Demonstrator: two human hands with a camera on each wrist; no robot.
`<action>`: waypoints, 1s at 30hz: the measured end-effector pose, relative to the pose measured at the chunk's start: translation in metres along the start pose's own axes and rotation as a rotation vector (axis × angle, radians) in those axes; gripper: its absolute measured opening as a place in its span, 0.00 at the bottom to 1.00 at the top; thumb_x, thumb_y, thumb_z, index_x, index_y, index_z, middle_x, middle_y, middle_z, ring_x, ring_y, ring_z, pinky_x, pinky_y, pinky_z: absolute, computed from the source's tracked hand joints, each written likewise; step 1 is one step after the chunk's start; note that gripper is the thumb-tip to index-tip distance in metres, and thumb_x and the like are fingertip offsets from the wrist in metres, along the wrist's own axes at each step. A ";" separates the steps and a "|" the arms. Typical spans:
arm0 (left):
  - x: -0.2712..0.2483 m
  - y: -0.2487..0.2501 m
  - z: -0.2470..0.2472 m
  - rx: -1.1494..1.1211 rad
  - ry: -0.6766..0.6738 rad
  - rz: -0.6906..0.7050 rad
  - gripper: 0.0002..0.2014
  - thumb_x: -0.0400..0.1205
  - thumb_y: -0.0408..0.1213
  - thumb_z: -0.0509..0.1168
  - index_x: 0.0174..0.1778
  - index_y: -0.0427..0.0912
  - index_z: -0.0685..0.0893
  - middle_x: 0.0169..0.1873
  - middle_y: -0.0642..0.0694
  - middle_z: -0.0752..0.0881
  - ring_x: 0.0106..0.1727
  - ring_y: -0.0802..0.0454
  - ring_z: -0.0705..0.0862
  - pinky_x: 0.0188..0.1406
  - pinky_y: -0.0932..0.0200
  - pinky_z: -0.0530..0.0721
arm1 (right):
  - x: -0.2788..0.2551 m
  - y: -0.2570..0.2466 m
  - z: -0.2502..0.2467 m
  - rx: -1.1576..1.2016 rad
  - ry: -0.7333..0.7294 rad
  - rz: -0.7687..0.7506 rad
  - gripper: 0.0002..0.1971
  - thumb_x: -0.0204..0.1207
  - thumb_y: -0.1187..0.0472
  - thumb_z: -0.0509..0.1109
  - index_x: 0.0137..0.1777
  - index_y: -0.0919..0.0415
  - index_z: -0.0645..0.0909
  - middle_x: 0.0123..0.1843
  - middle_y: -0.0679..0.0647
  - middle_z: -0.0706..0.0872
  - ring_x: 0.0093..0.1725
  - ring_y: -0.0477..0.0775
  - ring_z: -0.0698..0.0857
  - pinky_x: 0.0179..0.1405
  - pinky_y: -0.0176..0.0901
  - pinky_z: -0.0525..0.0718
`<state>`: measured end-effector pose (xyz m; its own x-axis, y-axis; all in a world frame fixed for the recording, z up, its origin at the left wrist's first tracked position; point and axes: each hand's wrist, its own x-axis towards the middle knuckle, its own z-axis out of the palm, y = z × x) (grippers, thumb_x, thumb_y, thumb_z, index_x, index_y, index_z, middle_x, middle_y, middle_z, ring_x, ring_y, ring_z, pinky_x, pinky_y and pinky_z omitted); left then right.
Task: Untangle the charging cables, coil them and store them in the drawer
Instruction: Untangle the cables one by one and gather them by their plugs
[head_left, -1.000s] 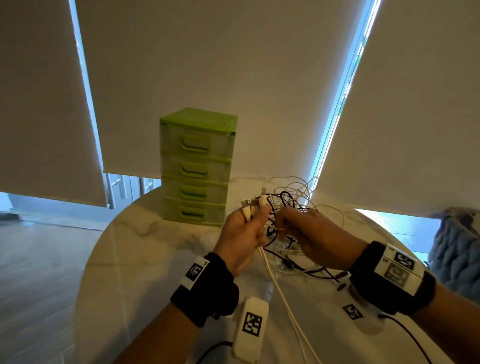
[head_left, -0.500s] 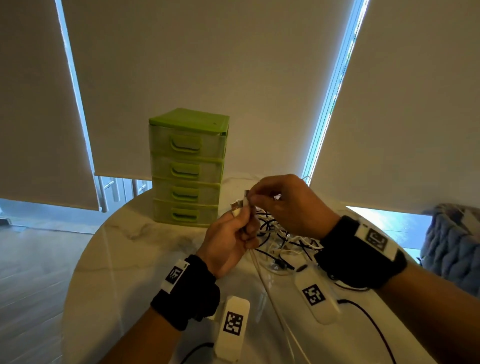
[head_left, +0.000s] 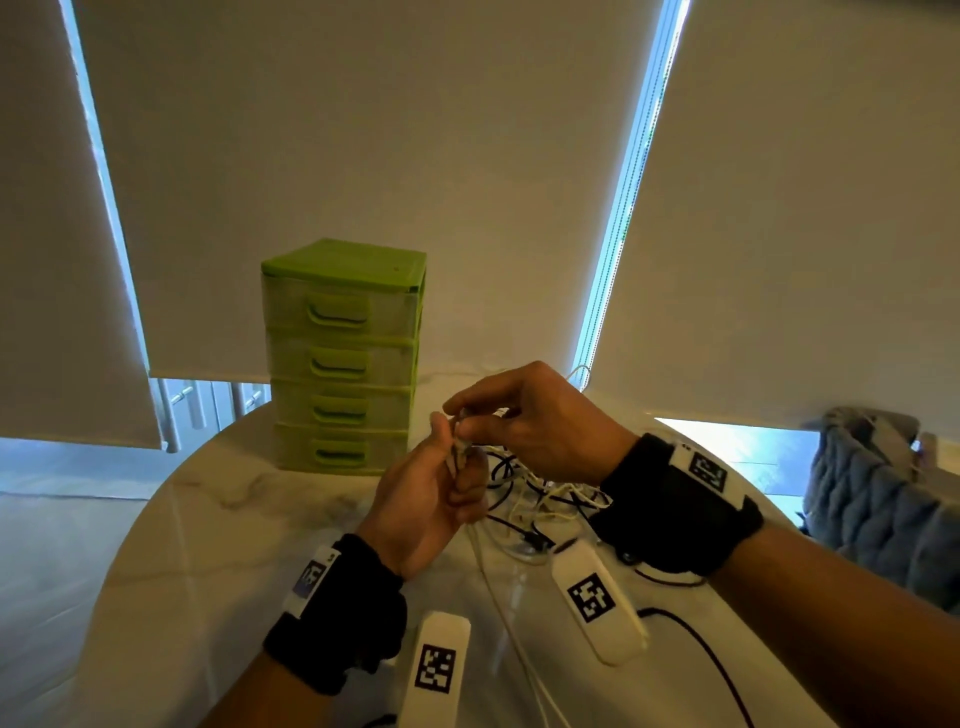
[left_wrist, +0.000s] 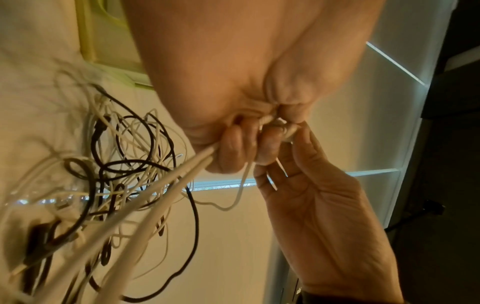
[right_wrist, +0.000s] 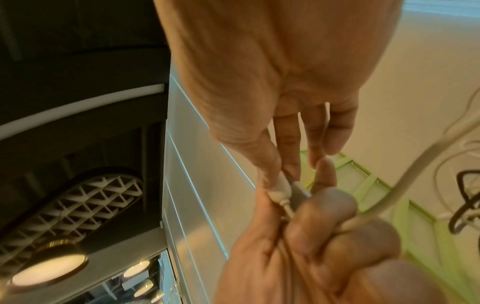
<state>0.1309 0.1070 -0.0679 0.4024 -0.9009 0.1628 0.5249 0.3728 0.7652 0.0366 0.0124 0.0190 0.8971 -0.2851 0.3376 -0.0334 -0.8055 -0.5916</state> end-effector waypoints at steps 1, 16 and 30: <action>0.001 -0.001 -0.001 -0.007 0.007 -0.002 0.19 0.86 0.54 0.49 0.46 0.43 0.77 0.26 0.48 0.65 0.24 0.57 0.59 0.22 0.63 0.59 | 0.000 -0.001 0.000 0.002 0.006 0.009 0.09 0.76 0.63 0.74 0.55 0.59 0.89 0.47 0.52 0.91 0.48 0.42 0.87 0.53 0.36 0.84; 0.005 0.011 -0.006 0.056 -0.087 -0.015 0.29 0.74 0.71 0.49 0.34 0.46 0.74 0.26 0.52 0.61 0.25 0.58 0.58 0.26 0.60 0.57 | -0.001 0.008 -0.004 -0.011 -0.031 0.009 0.18 0.75 0.58 0.76 0.65 0.53 0.83 0.56 0.51 0.88 0.55 0.48 0.87 0.60 0.48 0.85; 0.020 0.054 0.039 0.331 0.000 0.251 0.22 0.72 0.63 0.61 0.24 0.51 0.65 0.19 0.55 0.63 0.23 0.57 0.62 0.30 0.58 0.66 | -0.026 0.103 -0.053 -0.613 -0.079 0.189 0.15 0.75 0.42 0.71 0.42 0.54 0.86 0.45 0.51 0.74 0.45 0.50 0.74 0.45 0.43 0.74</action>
<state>0.1376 0.1005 0.0009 0.4869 -0.7910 0.3704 0.1406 0.4895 0.8606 -0.0137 -0.0906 -0.0123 0.8802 -0.4306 0.1997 -0.4183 -0.9025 -0.1025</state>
